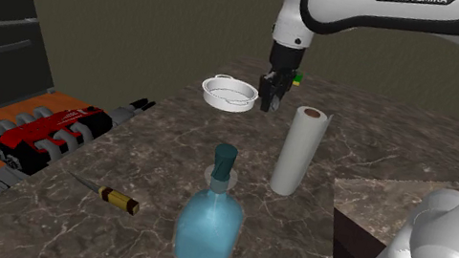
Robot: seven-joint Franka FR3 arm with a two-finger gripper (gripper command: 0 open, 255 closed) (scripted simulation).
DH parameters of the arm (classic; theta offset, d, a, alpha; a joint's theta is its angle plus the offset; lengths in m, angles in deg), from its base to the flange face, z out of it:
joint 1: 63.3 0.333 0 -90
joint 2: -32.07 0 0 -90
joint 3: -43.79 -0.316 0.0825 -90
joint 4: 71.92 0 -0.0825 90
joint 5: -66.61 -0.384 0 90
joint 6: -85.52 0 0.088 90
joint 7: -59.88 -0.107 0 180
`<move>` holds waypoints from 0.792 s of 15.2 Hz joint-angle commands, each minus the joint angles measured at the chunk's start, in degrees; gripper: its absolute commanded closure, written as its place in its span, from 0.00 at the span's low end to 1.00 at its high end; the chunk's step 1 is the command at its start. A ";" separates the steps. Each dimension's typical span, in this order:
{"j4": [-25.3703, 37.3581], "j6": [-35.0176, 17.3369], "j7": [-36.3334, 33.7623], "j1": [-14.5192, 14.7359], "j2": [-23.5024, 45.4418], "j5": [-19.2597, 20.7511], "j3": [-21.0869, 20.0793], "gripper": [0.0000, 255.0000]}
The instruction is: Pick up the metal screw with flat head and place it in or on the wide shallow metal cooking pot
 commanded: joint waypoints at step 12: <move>31.07 3.49 7.64 -3.79 27.56 1.57 4.27 1.00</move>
